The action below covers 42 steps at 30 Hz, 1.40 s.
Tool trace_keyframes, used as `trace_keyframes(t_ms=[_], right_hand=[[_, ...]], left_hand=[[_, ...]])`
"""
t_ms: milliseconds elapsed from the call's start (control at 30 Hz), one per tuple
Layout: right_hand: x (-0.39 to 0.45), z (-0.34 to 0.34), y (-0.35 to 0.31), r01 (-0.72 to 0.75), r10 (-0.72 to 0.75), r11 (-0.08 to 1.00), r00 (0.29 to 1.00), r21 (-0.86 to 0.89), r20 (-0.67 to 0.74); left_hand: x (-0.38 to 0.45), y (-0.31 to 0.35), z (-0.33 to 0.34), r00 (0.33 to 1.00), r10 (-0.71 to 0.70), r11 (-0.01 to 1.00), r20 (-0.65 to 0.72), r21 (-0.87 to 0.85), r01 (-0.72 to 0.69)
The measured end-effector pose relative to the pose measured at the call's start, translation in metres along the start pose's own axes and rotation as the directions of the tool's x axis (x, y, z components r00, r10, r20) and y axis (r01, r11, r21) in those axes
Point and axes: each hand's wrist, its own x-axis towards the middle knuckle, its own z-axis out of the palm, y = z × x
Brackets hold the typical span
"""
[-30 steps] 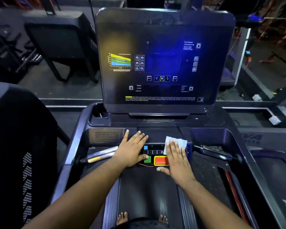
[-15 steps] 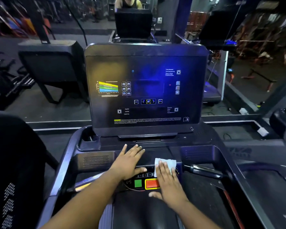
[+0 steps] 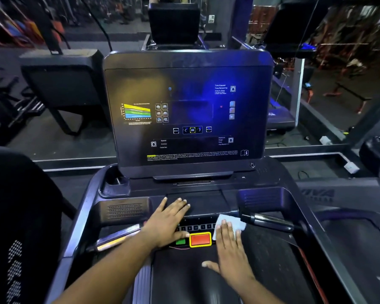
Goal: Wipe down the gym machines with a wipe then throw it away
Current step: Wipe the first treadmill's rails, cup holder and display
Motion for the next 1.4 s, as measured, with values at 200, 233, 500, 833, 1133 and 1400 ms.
trace_keyframes(t_ms=[200, 233, 500, 833, 1133, 1400], right_hand=[[0.025, -0.034, 0.010, 0.061, -0.061, 0.998, 0.994, -0.008, -0.088], [0.028, -0.038, 0.010, 0.039, -0.038, 0.999, 0.995, 0.008, -0.088], [0.053, -0.063, -0.032, 0.178, -0.176, 0.984, 0.977, 0.002, -0.120], [0.105, -0.101, -0.088, 0.352, -0.373, 0.923, 0.917, 0.156, 0.139], [0.133, -0.105, -0.121, 0.355, -0.406, 0.905, 0.885, 0.235, 0.226], [0.164, -0.113, -0.147, 0.334, -0.406, 0.903, 0.869, 0.269, 0.282]], left_hand=[[-0.008, -0.012, 0.001, 0.998, -0.067, 0.998, 0.001, -0.006, 0.067], [-0.010, -0.017, 0.003, 0.997, -0.079, 0.997, -0.001, -0.008, 0.079], [-0.027, -0.034, 0.005, 0.989, -0.134, 0.990, 0.065, -0.024, 0.136], [-0.052, -0.059, 0.006, 0.985, -0.155, 0.982, 0.078, -0.099, 0.162], [-0.071, -0.092, 0.017, 0.969, -0.196, 0.966, 0.150, -0.143, 0.218], [-0.065, -0.107, 0.027, 0.977, -0.163, 0.969, 0.134, -0.163, 0.184]])
